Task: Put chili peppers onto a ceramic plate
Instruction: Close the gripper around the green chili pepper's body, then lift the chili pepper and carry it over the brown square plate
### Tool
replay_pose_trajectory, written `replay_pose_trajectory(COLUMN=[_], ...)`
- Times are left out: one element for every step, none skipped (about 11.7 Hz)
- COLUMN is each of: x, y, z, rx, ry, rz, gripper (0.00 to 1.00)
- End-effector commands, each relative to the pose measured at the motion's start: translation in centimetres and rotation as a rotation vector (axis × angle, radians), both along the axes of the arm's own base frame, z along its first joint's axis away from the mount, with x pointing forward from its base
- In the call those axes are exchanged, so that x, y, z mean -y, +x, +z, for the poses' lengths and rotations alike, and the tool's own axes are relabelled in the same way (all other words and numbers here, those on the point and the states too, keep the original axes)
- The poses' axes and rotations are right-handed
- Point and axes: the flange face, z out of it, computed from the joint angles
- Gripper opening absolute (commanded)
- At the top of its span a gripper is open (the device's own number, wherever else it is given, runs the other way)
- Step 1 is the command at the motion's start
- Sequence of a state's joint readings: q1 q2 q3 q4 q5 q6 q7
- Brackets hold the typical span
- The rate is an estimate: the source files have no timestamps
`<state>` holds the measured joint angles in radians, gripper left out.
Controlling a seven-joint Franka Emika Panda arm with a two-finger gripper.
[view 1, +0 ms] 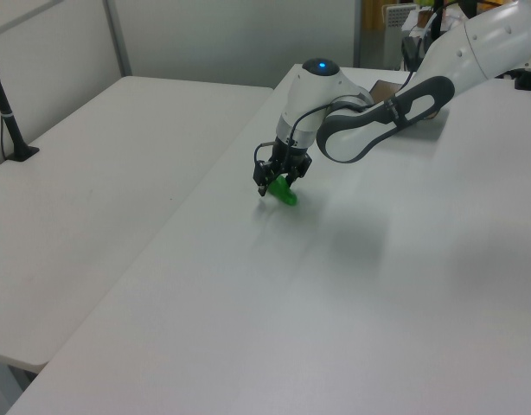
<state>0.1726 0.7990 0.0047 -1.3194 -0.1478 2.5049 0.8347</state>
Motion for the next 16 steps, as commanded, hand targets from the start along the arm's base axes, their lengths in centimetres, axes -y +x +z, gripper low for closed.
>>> replay_pose_trajectory(x=[0.0, 0.0, 0.0, 0.2, 0.3, 0.7, 1.6, 2.1, 2.7, 4.9, 6.8, 8.6, 10.6, 12.5, 14.1, 15.9], y=[0.3, 0.3, 0.3, 0.3, 0.3, 0.4, 0.5, 0.5, 0.2, 0.1, -0.1, -0.6, -1.2, -2.0, -2.7, -3.2], z=[0.0, 0.0, 0.0, 0.2, 0.6, 1.2, 2.7, 4.0, 4.8, 6.1, 7.5, 8.8, 10.2, 11.7, 12.8, 13.4], rx=[0.027, 0.029, 0.029, 0.031, 0.037, 0.039, 0.052, 0.061, 0.036, 0.01, -0.015, -0.062, -0.114, -0.155, -0.185, -0.197], ry=[-0.011, -0.023, -0.028, -0.028, -0.03, -0.037, -0.046, -0.06, -0.079, -0.101, -0.122, -0.148, -0.178, -0.191, -0.196, -0.207], rz=[-0.006, 0.008, 0.011, 0.011, 0.013, 0.022, 0.033, 0.06, 0.085, 0.112, 0.149, 0.191, 0.241, 0.283, 0.321, 0.35], gripper=[0.23, 0.2, 0.18, 0.17, 0.17, 0.17, 0.17, 0.17, 0.16, 0.16, 0.16, 0.16, 0.16, 0.16, 0.16, 0.16])
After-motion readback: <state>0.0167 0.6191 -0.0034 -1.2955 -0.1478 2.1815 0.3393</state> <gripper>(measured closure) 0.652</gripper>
